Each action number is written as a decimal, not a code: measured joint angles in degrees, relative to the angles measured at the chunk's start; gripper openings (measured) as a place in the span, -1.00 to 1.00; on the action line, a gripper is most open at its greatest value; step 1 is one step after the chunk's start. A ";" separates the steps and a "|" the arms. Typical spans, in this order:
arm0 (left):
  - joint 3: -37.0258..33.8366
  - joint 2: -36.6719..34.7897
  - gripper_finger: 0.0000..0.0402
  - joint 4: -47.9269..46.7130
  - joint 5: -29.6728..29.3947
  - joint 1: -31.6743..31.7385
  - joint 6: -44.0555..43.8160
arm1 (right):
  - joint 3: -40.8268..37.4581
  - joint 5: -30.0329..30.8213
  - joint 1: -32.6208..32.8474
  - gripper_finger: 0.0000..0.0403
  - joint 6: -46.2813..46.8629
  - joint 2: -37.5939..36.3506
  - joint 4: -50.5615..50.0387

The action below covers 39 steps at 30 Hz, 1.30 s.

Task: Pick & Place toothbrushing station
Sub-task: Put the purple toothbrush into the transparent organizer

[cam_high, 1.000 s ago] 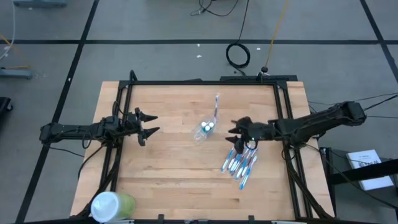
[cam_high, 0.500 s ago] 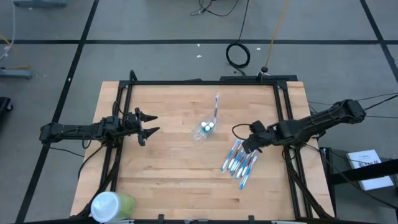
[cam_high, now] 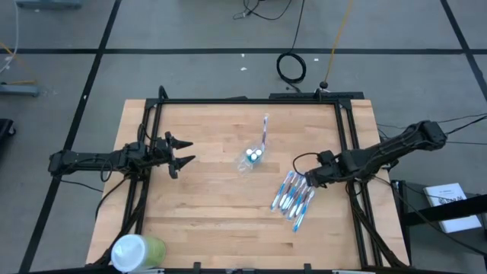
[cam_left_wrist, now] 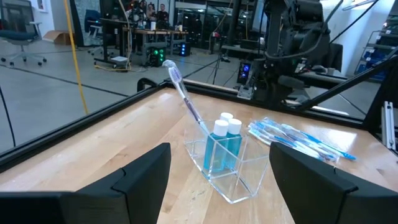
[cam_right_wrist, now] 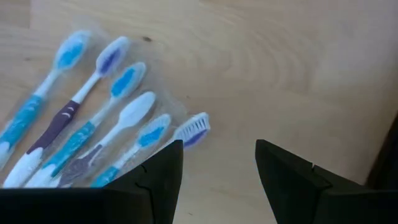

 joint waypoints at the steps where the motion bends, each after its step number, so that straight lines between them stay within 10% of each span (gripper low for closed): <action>1: 0.00 0.01 0.41 0.00 -0.01 0.00 0.01 | -0.64 0.00 0.31 -0.02 0.56 0.06 0.81; 39: -0.04 0.01 0.41 0.00 0.00 0.00 0.01 | -12.55 -1.97 1.08 -0.03 2.98 -0.44 20.39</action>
